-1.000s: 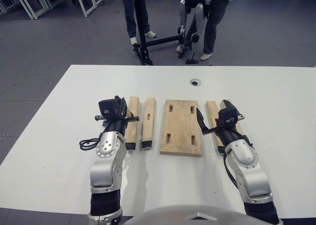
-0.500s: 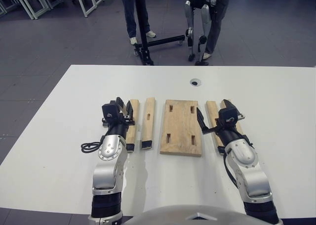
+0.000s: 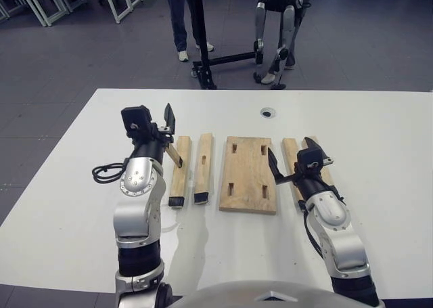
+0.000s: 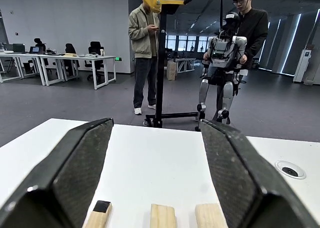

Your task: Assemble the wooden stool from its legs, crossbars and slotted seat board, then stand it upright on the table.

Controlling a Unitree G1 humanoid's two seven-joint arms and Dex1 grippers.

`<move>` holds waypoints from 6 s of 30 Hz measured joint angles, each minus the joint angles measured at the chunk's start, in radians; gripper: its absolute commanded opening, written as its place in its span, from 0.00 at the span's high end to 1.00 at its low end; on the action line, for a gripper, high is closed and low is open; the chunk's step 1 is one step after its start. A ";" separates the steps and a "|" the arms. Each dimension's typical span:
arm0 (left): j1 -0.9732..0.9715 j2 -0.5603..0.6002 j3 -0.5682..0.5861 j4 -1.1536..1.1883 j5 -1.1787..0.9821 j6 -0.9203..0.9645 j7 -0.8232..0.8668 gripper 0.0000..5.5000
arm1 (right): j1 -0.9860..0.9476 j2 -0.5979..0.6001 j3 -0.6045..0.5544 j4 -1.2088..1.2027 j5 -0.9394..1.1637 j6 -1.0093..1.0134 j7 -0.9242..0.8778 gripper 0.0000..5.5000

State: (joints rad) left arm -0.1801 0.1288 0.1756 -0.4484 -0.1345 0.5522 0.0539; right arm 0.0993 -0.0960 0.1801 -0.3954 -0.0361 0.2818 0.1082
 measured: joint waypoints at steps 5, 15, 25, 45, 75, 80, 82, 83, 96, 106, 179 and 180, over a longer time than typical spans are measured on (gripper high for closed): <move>-0.238 0.062 0.069 0.115 -0.086 0.189 -0.033 0.41 | -0.011 0.015 -0.020 0.017 0.010 0.015 -0.003 0.00; -0.293 0.066 0.099 0.204 -0.172 0.340 -0.066 0.41 | -0.023 0.014 0.018 0.056 0.000 0.156 0.018 0.00; -0.511 0.136 0.181 0.074 -0.200 0.393 -0.010 0.41 | -0.024 0.014 0.018 0.052 -0.001 0.157 0.010 0.00; -0.690 0.232 0.254 0.137 -0.363 0.288 -0.047 0.38 | -0.003 0.029 0.006 0.058 -0.001 0.154 -0.010 0.00; 0.586 0.112 -0.138 -0.017 -0.082 0.068 -0.111 0.03 | 0.037 0.001 0.025 0.012 -0.001 0.157 0.008 0.00; 0.515 0.091 -0.161 0.101 -0.056 -0.021 -0.114 0.15 | 0.023 -0.002 0.005 0.013 0.001 0.157 0.011 0.00; 0.515 0.091 -0.166 0.113 -0.053 -0.042 -0.121 0.20 | -0.008 -0.004 -0.026 0.009 0.004 0.163 0.011 0.00; 0.515 0.092 -0.168 0.120 -0.048 -0.053 -0.131 0.24 | -0.025 -0.004 -0.045 0.004 0.013 0.176 0.012 0.00; 0.499 0.081 -0.148 0.239 -0.036 -0.220 -0.167 0.59 | -0.157 -0.010 -0.140 -0.017 0.053 0.254 0.018 0.00; 0.415 0.001 0.013 0.216 -0.240 -0.163 -0.163 0.63 | -0.253 -0.073 -0.225 0.064 0.101 0.249 0.056 0.00; -0.173 0.363 0.111 0.244 -1.393 0.459 -0.620 0.06 | -0.755 -0.274 -0.405 0.411 1.492 0.990 0.373 0.62; -0.180 0.380 0.131 0.256 -1.402 0.459 -0.621 0.03 | -0.751 -0.278 -0.403 0.411 1.485 0.989 0.382 0.62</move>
State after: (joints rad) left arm -0.3603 0.5088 0.3069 -0.1920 -1.5362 1.0112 -0.5668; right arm -0.6512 -0.3743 -0.2234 0.0155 1.4492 1.2706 0.4902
